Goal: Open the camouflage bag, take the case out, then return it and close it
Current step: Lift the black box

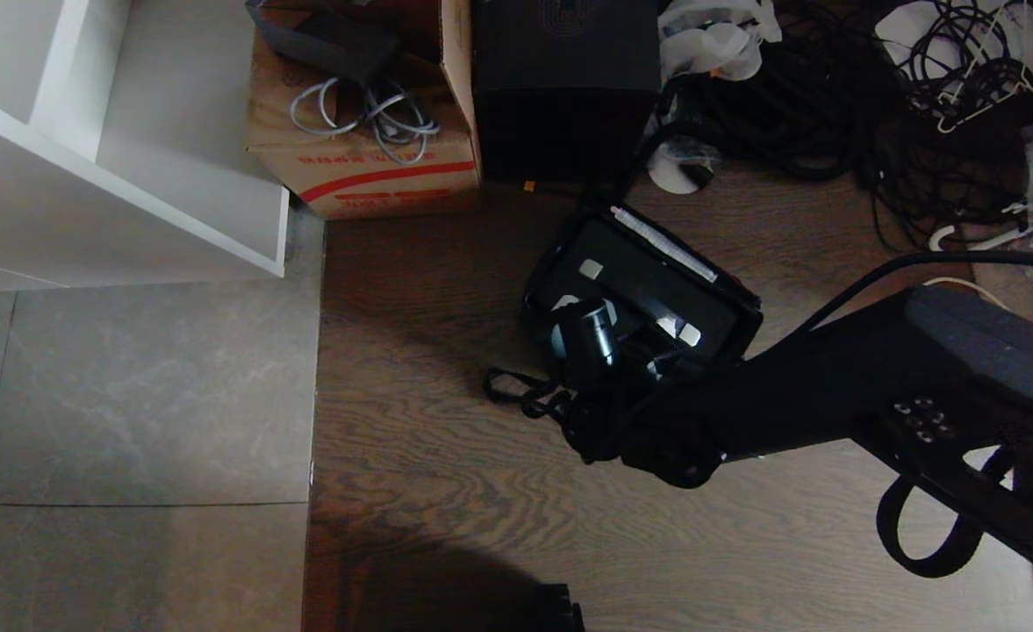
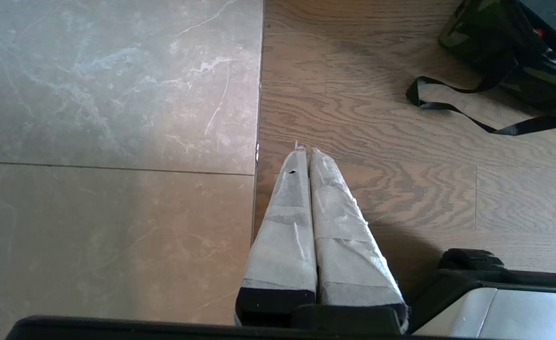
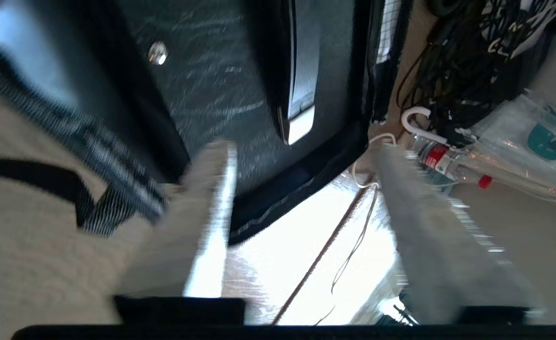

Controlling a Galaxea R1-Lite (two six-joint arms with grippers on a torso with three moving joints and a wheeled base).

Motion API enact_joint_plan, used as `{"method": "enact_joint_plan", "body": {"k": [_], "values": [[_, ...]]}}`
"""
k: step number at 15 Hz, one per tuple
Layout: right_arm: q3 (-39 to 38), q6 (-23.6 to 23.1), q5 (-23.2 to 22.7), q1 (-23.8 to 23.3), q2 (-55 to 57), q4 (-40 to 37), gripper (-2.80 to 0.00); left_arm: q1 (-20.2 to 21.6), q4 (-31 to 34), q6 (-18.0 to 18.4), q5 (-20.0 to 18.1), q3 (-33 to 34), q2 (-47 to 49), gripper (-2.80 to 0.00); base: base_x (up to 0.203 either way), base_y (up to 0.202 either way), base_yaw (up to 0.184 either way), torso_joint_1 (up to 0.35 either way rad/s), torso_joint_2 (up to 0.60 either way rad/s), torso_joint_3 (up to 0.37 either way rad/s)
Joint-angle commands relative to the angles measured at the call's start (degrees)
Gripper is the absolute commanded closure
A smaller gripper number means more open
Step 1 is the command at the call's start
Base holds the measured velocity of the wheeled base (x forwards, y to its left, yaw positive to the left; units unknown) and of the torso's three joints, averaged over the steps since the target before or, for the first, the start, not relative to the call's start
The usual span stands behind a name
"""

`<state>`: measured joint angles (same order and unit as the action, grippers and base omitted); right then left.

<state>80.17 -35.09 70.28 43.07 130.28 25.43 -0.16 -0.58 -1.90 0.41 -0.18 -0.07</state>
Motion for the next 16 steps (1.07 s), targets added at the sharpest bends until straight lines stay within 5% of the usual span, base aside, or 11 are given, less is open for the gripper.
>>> {"method": "enact_joint_plan", "body": {"k": [1, 10, 11, 12, 16], "values": [[2.2, -0.4, 0.4, -1.2, 1.8, 0.4, 0.00, 0.0, 0.0, 0.0, 0.0, 0.0, 0.0, 0.00, 0.000, 0.000, 0.000, 0.000, 0.00, 0.000], [8.1, -3.2, -0.9, -3.9, 4.0, -1.5, 0.00, 0.0, 0.0, 0.0, 0.0, 0.0, 0.0, 0.00, 0.000, 0.000, 0.000, 0.000, 0.00, 0.000], [8.2, -3.4, -3.0, -4.0, 3.6, -3.1, -2.07, 0.0, 0.0, 0.0, 0.0, 0.0, 0.0, 0.00, 0.000, 0.000, 0.000, 0.000, 0.00, 0.000], [8.2, -3.4, -7.4, -4.0, 3.0, -4.6, -2.80, 0.0, 0.0, 0.0, 0.0, 0.0, 0.0, 0.00, 0.000, 0.000, 0.000, 0.000, 0.00, 0.000], [9.3, -5.4, -15.7, -4.2, 2.9, -4.3, -2.80, 0.0, 0.0, 0.0, 0.0, 0.0, 0.0, 0.00, 0.000, 0.000, 0.000, 0.000, 0.00, 0.000]]}}
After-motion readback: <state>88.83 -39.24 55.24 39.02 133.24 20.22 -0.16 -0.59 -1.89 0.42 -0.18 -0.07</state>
